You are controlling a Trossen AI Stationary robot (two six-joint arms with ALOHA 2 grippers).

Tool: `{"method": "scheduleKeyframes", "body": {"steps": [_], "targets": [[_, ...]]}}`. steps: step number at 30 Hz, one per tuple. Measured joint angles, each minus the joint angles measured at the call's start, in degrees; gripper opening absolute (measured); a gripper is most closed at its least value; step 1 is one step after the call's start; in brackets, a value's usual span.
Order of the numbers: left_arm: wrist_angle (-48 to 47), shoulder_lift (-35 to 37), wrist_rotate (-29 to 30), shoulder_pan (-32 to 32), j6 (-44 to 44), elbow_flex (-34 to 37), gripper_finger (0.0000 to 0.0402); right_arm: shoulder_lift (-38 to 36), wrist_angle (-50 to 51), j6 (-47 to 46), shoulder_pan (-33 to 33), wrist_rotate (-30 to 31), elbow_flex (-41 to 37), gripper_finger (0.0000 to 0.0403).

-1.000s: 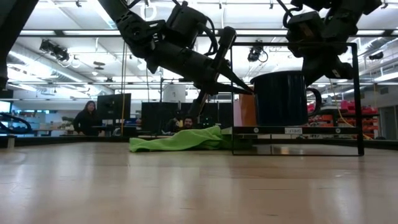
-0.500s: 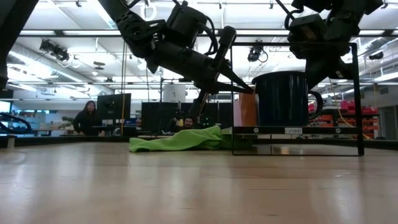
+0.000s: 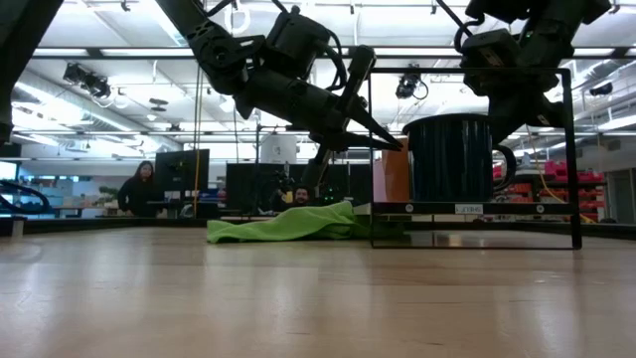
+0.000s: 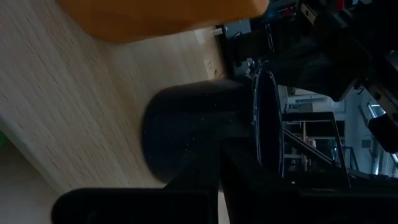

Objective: Stack small to large cups/mugs on shelf
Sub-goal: Put the blue mug on the shelf, then adjust the orange mug

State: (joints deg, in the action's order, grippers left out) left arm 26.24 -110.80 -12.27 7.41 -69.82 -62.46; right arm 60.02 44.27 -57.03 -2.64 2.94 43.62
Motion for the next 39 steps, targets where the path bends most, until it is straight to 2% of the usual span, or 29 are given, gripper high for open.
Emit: {"method": "scheduleKeyframes", "body": {"steps": [13, 22, 29, 39], "targets": [[-0.02, 0.00, -1.86, 3.42, 0.48, 0.00, 0.0021, -3.88, 0.46, 1.19, -4.27, -0.02, 0.02, 0.0001], [-0.04, 0.00, -3.51, 6.12, 1.44, 0.02, 0.0013, -3.95, 0.42, 4.58, -10.77, 0.00, 0.02, 0.0002], [-0.06, 0.00, -4.42, 7.87, 1.42, 0.04, 0.0022, -1.68, -2.37, 9.66, -16.75, -1.28, 0.02, 0.0001], [-0.06, 0.00, -4.53, 8.70, 1.10, 0.04, 0.0014, 0.97, -4.43, 11.60, -19.03, -2.24, 0.02, 0.0001]]}}
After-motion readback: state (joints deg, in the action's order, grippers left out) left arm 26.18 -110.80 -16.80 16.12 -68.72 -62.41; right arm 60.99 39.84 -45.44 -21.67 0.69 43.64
